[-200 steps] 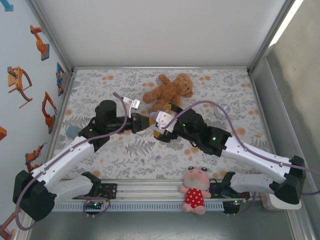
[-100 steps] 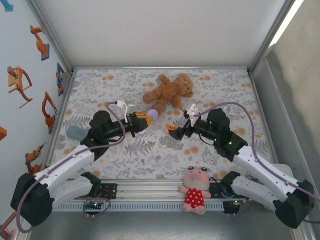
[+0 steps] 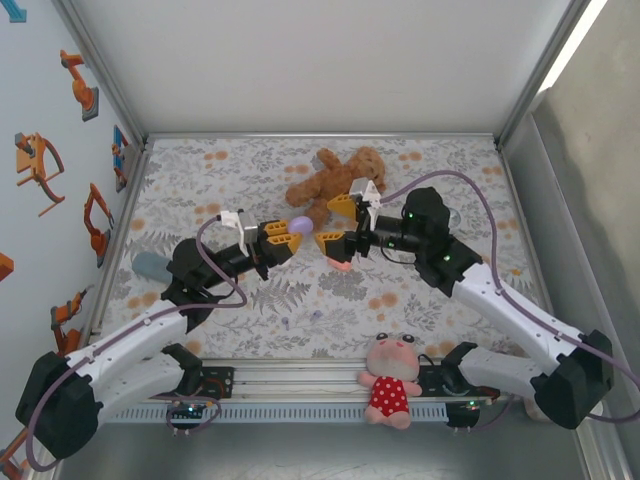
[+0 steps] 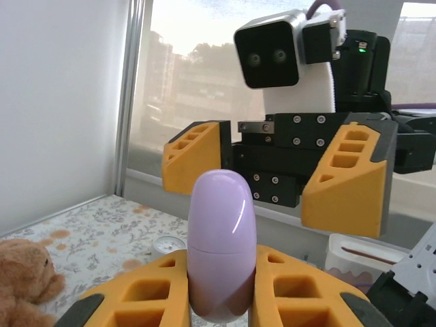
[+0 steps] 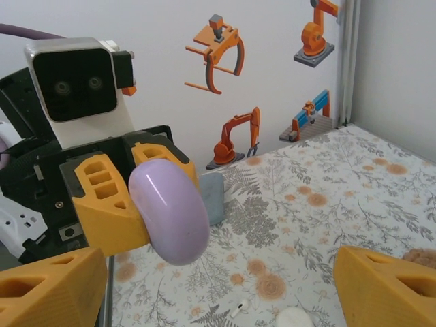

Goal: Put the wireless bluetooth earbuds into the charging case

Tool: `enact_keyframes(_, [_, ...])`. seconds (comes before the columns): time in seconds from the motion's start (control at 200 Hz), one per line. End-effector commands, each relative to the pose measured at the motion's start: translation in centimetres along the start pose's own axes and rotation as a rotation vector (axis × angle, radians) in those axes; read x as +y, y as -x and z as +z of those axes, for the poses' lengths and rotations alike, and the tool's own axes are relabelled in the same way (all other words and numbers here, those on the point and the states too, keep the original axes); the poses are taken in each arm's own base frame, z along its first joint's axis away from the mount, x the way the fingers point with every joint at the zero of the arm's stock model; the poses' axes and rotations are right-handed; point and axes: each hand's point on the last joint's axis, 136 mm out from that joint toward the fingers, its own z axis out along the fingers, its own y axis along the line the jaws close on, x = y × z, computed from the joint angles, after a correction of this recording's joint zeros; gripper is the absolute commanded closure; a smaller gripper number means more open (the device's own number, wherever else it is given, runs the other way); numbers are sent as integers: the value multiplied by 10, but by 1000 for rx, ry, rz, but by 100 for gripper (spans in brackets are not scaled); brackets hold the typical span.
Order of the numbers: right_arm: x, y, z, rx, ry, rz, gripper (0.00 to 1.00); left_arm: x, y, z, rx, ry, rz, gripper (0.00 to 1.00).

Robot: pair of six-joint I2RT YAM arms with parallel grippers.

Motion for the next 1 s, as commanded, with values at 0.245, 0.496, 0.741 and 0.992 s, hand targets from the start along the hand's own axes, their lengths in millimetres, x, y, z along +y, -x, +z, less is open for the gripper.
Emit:
enact_keyframes(0.245, [-1,24,10,-31,40,-1,22,-14,21,0,-36,-44,116,90])
enact_keyframes(0.496, [-6,26,13,-32,22,-1,24,-16,23,0,-34,-52,123,91])
enact_keyframes(0.741, [-12,32,15,-39,-7,-11,24,-15,21,0,-26,-55,119,91])
enact_keyframes(0.992, [-20,37,16,-42,-50,-15,25,-15,20,0,-17,-53,120,91])
